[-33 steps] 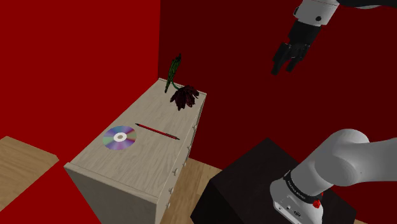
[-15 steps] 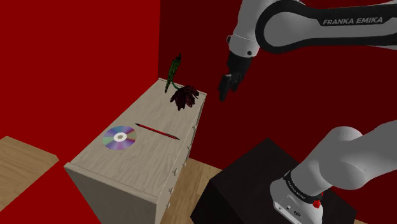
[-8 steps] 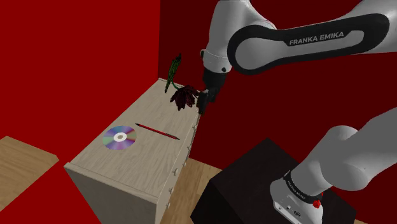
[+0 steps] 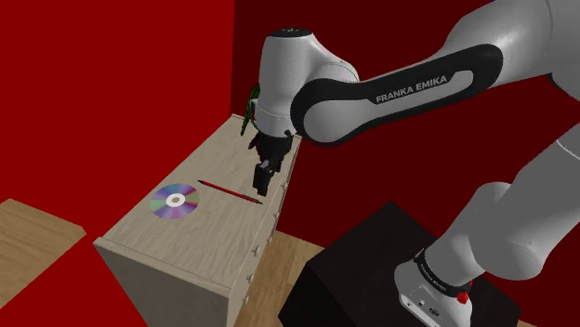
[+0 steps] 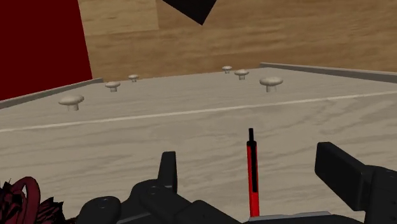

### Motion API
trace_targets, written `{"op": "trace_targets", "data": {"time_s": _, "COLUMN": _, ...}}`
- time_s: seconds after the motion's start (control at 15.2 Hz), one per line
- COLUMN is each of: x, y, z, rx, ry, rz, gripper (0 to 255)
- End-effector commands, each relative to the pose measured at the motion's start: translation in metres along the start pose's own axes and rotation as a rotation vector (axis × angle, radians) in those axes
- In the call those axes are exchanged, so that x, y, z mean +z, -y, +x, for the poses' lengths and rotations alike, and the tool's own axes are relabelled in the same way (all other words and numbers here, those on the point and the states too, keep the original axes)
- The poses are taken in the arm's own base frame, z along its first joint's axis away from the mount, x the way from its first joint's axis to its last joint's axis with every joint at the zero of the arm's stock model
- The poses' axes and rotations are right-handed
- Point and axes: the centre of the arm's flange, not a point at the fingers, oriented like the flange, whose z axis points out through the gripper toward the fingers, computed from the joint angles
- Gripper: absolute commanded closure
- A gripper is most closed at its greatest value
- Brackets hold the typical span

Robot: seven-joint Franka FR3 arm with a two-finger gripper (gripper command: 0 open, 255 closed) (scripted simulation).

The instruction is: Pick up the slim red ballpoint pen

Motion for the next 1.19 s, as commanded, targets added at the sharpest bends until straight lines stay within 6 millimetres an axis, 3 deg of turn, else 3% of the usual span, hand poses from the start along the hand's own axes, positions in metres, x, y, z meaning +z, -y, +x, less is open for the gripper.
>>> {"op": "trace_targets", "data": {"time_s": 0.0, "x": 0.016, "y": 0.018, "z": 0.013, "rx": -0.045, "ry": 0.000, "rz": 0.001, "gripper": 0}}
{"op": "trace_targets", "data": {"time_s": 0.53, "x": 0.057, "y": 0.021, "z": 0.016, "rx": -0.050, "ry": 0.000, "rz": 0.001, "gripper": 0}}
{"op": "trace_targets", "data": {"time_s": 0.66, "x": 0.057, "y": 0.021, "z": 0.016, "rx": -0.050, "ry": 0.000, "rz": 0.001, "gripper": 0}}
{"op": "trace_targets", "data": {"time_s": 0.73, "x": 0.057, "y": 0.021, "z": 0.016, "rx": -0.050, "ry": 0.000, "rz": 0.001, "gripper": 255}}
{"op": "trace_targets", "data": {"time_s": 1.12, "x": 0.057, "y": 0.021, "z": 0.016, "rx": -0.050, "ry": 0.000, "rz": 0.000, "gripper": 255}}
